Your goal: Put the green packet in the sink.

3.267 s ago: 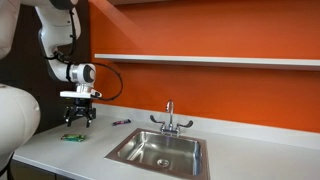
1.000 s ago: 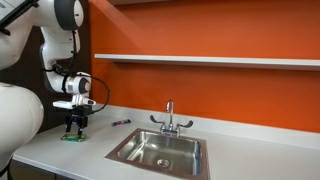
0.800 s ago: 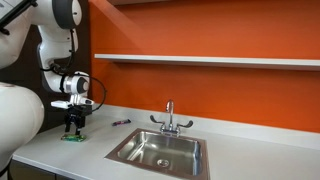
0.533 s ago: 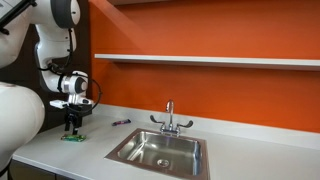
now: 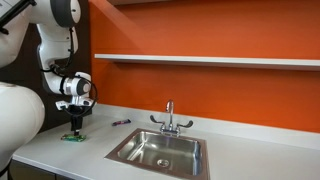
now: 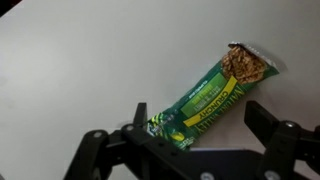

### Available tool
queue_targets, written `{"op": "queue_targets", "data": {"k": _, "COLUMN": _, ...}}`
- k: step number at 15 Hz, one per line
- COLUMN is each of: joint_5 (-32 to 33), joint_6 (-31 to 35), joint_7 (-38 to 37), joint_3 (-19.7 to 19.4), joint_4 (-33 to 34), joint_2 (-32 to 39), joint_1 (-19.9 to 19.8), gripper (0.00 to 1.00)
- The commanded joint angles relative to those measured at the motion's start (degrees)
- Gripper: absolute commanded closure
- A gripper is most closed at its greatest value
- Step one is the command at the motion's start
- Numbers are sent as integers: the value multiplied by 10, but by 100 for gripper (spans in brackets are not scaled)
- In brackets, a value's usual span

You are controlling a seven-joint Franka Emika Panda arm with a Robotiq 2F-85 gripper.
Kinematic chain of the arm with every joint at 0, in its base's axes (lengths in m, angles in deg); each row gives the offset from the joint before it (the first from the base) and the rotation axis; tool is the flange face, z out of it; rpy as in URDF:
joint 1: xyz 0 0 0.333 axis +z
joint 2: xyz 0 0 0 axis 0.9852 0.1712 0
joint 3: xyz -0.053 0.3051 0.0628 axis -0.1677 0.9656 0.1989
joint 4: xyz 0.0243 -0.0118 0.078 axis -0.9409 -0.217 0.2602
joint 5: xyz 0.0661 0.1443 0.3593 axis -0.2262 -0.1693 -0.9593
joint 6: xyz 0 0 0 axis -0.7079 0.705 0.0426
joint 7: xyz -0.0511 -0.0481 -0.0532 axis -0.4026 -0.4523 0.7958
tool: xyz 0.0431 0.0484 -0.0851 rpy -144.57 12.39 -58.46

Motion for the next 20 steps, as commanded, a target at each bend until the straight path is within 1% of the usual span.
{"op": "queue_targets", "data": {"k": 1, "joint_5": -25, "joint_6": 3, "joint_7": -44, "joint_3": 2, "joint_4": -18, "joint_2": -20, "joint_1": -4, "gripper": 0}}
{"op": "queue_targets", "data": {"k": 8, "joint_5": -71, "joint_6": 11, "joint_7": -104, "joint_3": 8, "joint_4": -32, "joint_2": -25, "joint_1": -8, "gripper": 0}}
{"op": "queue_targets", "data": {"k": 12, "joint_5": -84, "joint_6": 26, "joint_7": -130, "joint_3": 8, "joint_4": -41, "joint_2": -23, "joint_1": -7, "gripper": 0}}
{"op": "queue_targets", "data": {"k": 17, "joint_5": -70, "joint_6": 37, "joint_7": -159, "joint_3": 2, "joint_4": -39, "joint_2": -20, "joint_1": -3, "gripper": 0}}
{"op": "queue_targets", "data": {"k": 20, "joint_5": -65, "joint_6": 33, "joint_7": -163, "joint_3": -1, "joint_4": -33, "joint_2": -15, "joint_1": -4, "gripper": 0}}
